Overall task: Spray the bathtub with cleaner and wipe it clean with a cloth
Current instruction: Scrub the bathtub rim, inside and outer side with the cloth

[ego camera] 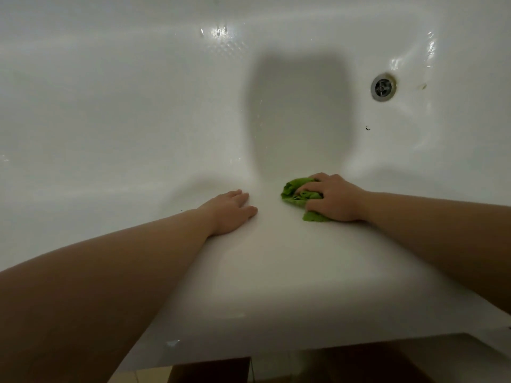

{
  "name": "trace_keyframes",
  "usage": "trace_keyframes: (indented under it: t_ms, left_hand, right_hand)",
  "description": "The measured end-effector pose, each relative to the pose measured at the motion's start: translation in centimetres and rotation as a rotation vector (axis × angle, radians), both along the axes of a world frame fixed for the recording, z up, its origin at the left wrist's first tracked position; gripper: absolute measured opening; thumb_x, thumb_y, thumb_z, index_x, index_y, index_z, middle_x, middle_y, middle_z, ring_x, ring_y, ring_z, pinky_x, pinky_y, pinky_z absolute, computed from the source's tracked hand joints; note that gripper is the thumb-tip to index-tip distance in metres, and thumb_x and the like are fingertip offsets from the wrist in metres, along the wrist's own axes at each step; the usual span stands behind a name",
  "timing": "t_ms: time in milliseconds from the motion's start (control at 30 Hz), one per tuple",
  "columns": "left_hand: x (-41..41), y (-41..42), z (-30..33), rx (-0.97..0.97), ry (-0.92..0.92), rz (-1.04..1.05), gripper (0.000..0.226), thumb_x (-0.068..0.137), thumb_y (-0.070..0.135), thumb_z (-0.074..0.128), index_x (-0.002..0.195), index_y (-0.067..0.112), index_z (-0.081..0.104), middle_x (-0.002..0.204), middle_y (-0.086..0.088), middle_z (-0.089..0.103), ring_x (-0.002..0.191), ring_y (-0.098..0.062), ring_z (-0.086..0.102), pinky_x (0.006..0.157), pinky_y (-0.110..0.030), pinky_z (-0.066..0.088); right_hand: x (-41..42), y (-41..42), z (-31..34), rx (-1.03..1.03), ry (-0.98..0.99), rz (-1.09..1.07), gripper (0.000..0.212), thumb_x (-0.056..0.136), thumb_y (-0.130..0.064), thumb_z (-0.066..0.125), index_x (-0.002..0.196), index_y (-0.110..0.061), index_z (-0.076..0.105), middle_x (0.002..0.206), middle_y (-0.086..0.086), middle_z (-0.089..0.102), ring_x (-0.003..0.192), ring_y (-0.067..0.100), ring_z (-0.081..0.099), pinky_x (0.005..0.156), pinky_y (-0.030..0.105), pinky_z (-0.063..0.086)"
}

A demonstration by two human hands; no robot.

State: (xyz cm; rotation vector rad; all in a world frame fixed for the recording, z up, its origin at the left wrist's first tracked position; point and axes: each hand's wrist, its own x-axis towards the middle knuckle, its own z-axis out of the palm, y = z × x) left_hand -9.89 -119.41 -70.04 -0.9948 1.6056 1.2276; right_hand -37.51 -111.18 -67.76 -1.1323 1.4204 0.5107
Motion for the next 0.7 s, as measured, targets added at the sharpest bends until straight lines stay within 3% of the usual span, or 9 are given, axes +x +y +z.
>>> trace_keyframes:
  t_ms: [100, 200, 267, 333, 433, 500, 633, 700]
  left_hand:
    - [0.8, -0.2, 0.2, -0.024, 0.005, -0.012, 0.069, 0.104, 0.059, 0.035, 0.164, 0.028, 0.022, 0.172, 0.007, 0.013, 0.158, -0.016, 0.011, 0.127, -0.036, 0.011]
    - [1.7, -0.6, 0.5, -0.061, -0.002, -0.002, 0.065, 0.104, 0.057, 0.036, 0.161, 0.026, 0.03, 0.169, 0.005, 0.022, 0.155, -0.019, 0.019, 0.125, -0.038, 0.018]
    - [2.4, -0.9, 0.7, -0.088, -0.014, 0.013, 0.062, 0.104, 0.054, 0.038, 0.158, 0.024, 0.035, 0.166, 0.002, 0.029, 0.152, -0.021, 0.026, 0.122, -0.038, 0.023]
    - [3.2, -1.1, 1.0, -0.091, -0.028, 0.019, 0.06, 0.105, 0.051, 0.039, 0.157, 0.022, 0.037, 0.164, 0.0, 0.033, 0.15, -0.023, 0.029, 0.12, -0.036, 0.025]
    - [4.2, -1.3, 1.4, -0.086, -0.033, 0.016, 0.06, 0.105, 0.051, 0.039, 0.158, 0.022, 0.037, 0.164, -0.001, 0.033, 0.15, -0.023, 0.03, 0.12, -0.035, 0.024]
    - [4.7, -1.5, 1.6, -0.076, -0.041, 0.024, 0.061, 0.105, 0.051, 0.039, 0.158, 0.022, 0.036, 0.165, -0.001, 0.031, 0.152, -0.023, 0.028, 0.121, -0.035, 0.023]
    - [5.7, -1.6, 2.3, -0.064, -0.067, 0.037, 0.063, 0.105, 0.053, 0.039, 0.159, 0.021, 0.034, 0.167, -0.002, 0.029, 0.153, -0.024, 0.027, 0.122, -0.037, 0.023]
    - [6.3, -1.5, 2.5, -0.063, -0.082, 0.045, 0.066, 0.103, 0.055, 0.04, 0.16, 0.022, 0.033, 0.167, -0.002, 0.028, 0.153, -0.024, 0.026, 0.123, -0.037, 0.023]
  right_hand:
    - [-0.4, -0.5, -3.1, -0.019, 0.155, 0.091, 0.061, 0.101, -0.063, 0.033, 0.157, -0.038, 0.033, 0.166, 0.001, 0.024, 0.152, 0.031, 0.016, 0.124, 0.046, 0.017]
    - [3.1, -2.5, -4.9, 0.006, 0.137, 0.189, 0.073, 0.1, -0.066, 0.02, 0.162, -0.029, 0.024, 0.171, 0.004, 0.012, 0.156, 0.036, 0.001, 0.124, 0.056, 0.008]
    - [6.0, -3.5, -4.2, -0.025, 0.075, 0.209, 0.07, 0.101, -0.067, 0.022, 0.16, -0.03, 0.03, 0.171, 0.003, 0.014, 0.155, 0.037, 0.006, 0.123, 0.057, 0.011]
    - [7.7, -3.4, -2.3, -0.068, -0.017, 0.217, 0.056, 0.107, -0.056, 0.029, 0.157, -0.031, 0.037, 0.169, 0.001, 0.02, 0.152, 0.034, 0.015, 0.123, 0.05, 0.015]
    - [6.7, -2.2, 0.2, -0.083, -0.076, 0.103, 0.045, 0.102, -0.052, 0.044, 0.147, -0.046, 0.047, 0.163, -0.005, 0.029, 0.146, 0.03, 0.026, 0.123, 0.044, 0.022]
    - [5.5, -1.6, 0.6, -0.082, -0.056, 0.053, 0.044, 0.099, -0.051, 0.048, 0.143, -0.049, 0.05, 0.16, -0.007, 0.033, 0.142, 0.029, 0.03, 0.121, 0.046, 0.026]
    - [5.6, -2.4, -1.1, -0.078, 0.084, 0.159, 0.06, 0.095, -0.065, 0.032, 0.15, -0.044, 0.042, 0.162, 0.0, 0.03, 0.144, 0.034, 0.027, 0.119, 0.051, 0.027]
    - [8.0, -3.7, -1.7, -0.052, 0.13, 0.071, 0.055, 0.1, -0.058, 0.039, 0.152, -0.039, 0.041, 0.164, 0.004, 0.026, 0.148, 0.037, 0.023, 0.119, 0.055, 0.026]
